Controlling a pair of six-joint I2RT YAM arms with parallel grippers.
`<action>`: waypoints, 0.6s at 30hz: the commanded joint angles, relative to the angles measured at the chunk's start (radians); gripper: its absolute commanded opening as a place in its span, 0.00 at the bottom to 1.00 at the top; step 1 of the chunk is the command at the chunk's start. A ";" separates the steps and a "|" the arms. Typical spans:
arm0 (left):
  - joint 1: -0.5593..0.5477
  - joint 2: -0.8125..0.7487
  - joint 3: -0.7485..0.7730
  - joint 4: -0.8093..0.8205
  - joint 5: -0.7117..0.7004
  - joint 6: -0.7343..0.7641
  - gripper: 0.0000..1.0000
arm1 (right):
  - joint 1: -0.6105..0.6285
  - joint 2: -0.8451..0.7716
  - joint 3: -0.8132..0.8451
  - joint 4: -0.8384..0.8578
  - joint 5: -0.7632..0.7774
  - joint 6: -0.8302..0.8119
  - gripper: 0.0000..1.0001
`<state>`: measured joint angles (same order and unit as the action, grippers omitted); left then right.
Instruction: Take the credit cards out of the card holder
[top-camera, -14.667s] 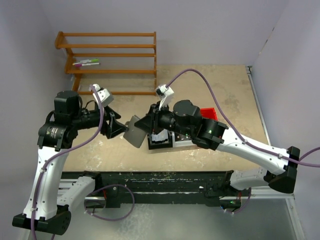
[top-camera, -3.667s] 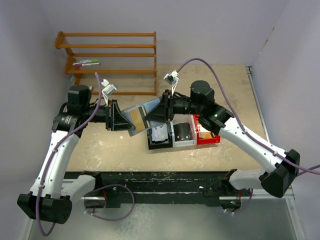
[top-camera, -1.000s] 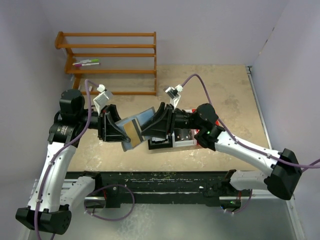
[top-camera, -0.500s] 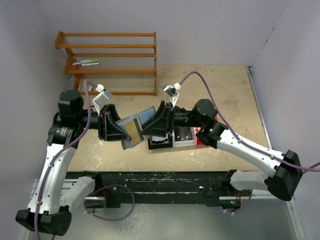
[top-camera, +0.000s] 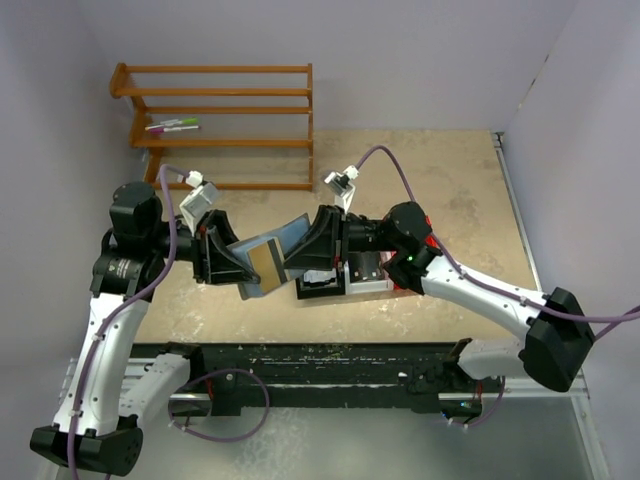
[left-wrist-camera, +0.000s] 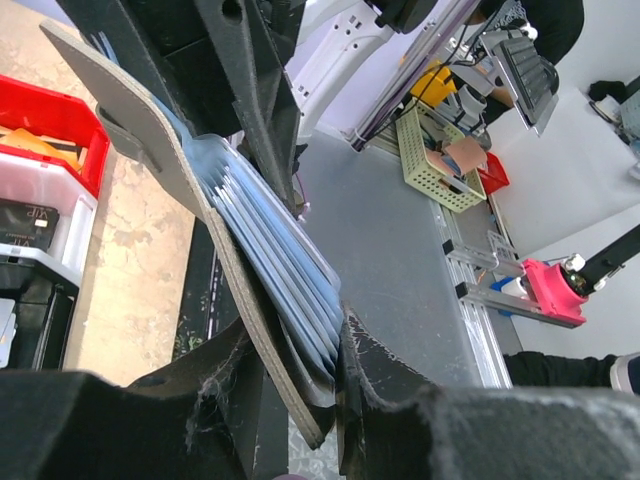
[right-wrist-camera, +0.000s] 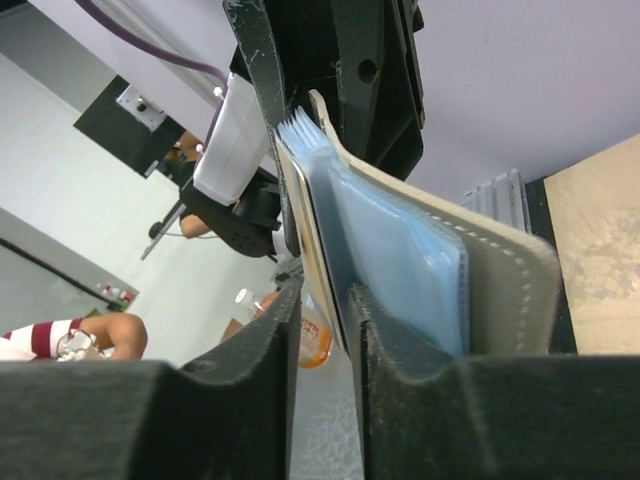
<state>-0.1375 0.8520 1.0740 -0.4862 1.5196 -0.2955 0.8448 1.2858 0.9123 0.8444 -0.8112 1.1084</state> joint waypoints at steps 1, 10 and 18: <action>-0.005 -0.006 0.043 0.048 0.073 0.028 0.00 | 0.007 0.037 0.045 0.171 -0.008 0.069 0.24; -0.005 0.029 0.040 0.029 0.077 0.032 0.10 | 0.004 -0.015 -0.018 0.188 0.001 0.086 0.00; -0.005 0.031 0.051 0.015 0.088 0.028 0.03 | -0.027 -0.087 -0.075 0.134 0.044 0.047 0.00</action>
<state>-0.1406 0.8948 1.0756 -0.4976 1.5600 -0.2947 0.8310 1.2591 0.8467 0.9535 -0.7933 1.1759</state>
